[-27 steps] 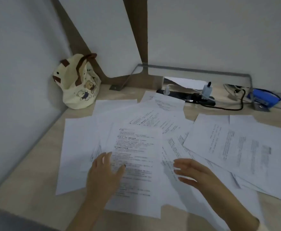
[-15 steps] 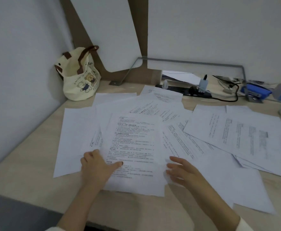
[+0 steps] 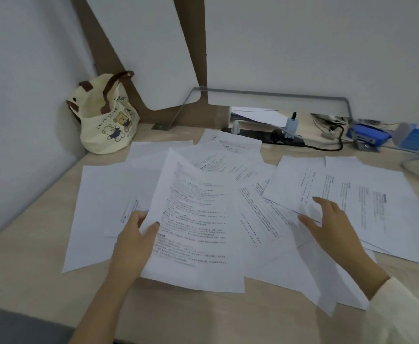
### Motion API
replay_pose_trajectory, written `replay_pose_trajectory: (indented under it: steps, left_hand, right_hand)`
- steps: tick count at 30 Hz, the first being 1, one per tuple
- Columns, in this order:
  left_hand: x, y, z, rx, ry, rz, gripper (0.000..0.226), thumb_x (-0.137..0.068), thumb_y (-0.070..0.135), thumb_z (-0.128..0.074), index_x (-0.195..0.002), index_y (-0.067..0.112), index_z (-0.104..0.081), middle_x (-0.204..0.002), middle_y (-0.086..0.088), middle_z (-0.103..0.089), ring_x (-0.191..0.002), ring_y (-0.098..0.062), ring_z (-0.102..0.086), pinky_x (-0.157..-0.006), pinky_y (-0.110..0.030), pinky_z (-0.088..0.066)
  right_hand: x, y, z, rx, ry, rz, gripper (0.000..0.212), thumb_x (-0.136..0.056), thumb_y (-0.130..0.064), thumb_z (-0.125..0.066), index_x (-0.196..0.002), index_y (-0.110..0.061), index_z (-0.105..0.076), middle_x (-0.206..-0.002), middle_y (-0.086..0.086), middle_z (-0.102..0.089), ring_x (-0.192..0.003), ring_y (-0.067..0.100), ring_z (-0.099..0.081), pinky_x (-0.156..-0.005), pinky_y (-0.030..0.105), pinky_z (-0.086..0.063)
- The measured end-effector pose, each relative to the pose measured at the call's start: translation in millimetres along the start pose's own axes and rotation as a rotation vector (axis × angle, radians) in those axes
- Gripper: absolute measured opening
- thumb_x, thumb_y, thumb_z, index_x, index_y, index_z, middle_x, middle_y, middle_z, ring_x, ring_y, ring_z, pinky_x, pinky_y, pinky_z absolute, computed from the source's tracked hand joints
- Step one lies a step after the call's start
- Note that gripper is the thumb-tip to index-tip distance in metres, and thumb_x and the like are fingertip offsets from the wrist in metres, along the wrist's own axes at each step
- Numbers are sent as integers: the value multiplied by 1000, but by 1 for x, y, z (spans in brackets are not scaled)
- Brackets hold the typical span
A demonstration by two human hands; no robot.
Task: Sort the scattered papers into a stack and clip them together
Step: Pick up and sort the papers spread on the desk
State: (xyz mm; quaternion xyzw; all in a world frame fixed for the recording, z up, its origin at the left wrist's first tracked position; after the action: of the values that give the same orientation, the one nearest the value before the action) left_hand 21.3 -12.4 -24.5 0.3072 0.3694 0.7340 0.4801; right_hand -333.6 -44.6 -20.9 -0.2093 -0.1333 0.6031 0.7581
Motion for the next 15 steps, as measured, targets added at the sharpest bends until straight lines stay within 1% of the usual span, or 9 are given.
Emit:
replay_pose_trajectory:
  steps: [2,4,6,7,8,9,10,12,15]
  left_hand:
    - [3,12,0,72,7,-47,9,-93,21,-51,-100,16,-49,-87,12,-55,-76,-2,-53,-59,-19,-37]
    - [1,18,-6,98,-11,-75,13,-93,22,-51,-102,15,-51,-91,12,-57,-81,-4,-56,-62,-20,-40]
    - [-6,22,-15,116,-43,-74,15,-92,24,-51,-104,15,-53,-95,9,-61,-84,-8,-60,-64,-22,-43]
    - [-11,24,-20,118,-61,-71,15,-93,24,-51,-104,15,-53,-96,8,-62,-84,-9,-61,-64,-23,-43]
    - [-16,26,-26,113,-74,-73,14,-93,24,-50,-104,16,-54,-96,8,-63,-85,-8,-61,-64,-22,-43]
    - [-20,28,-31,104,-81,-77,14,-93,23,-50,-104,16,-54,-96,9,-63,-84,-7,-61,-64,-22,-42]
    - [-24,29,-36,99,-82,-82,13,-93,22,-50,-104,16,-54,-95,9,-63,-84,-6,-60,-63,-21,-41]
    - [-32,29,-44,95,-79,-85,11,-94,20,-49,-104,16,-53,-92,13,-60,-82,-1,-56,-61,-17,-38]
    - [-40,25,-54,83,-98,-72,12,-94,17,-48,-106,16,-51,-90,17,-54,-81,6,-50,-61,-13,-35]
  right_hand:
    - [-11,4,-5,114,-29,14,65,-86,-37,-59,-140,-8,-35,-147,16,-37,-133,35,-36,-108,44,-31]
    - [-18,9,-14,205,-80,3,65,-87,-42,-56,-140,-12,-33,-145,12,-40,-130,33,-41,-102,43,-38]
    - [-22,13,-19,320,-66,50,56,-88,-42,-54,-135,-14,-41,-129,8,-56,-113,28,-56,-81,36,-47]
    - [-24,14,-20,363,-21,118,49,-87,-36,-57,-128,-11,-48,-113,8,-64,-96,28,-64,-65,33,-46]
    - [-27,16,-20,390,8,200,41,-84,-27,-64,-118,-6,-56,-94,10,-69,-74,27,-67,-49,27,-40]
    - [-29,19,-21,419,47,267,36,-76,-16,-72,-107,-2,-62,-76,11,-69,-53,26,-63,-40,19,-27]
    - [-31,22,-20,435,94,311,35,-67,-9,-78,-98,1,-66,-63,10,-66,-39,23,-56,-39,11,-14]
    - [-34,27,-18,438,116,360,35,-57,-4,-84,-88,-1,-67,-53,6,-62,-31,19,-49,-44,6,-3]
    - [-39,31,-21,443,91,346,26,-54,2,-83,-69,-6,-63,-49,2,-56,-29,17,-42,-39,9,-6]
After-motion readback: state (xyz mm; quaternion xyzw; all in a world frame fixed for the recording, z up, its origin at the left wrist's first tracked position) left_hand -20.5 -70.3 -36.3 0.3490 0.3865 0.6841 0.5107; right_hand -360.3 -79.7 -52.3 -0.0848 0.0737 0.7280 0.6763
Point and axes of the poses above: each hand's wrist, its own x-axis away from the middle knuckle, its own z-axis out of the back of the hand, y = z × x, the point moved 3 cm from there along -x, towards the middle knuckle
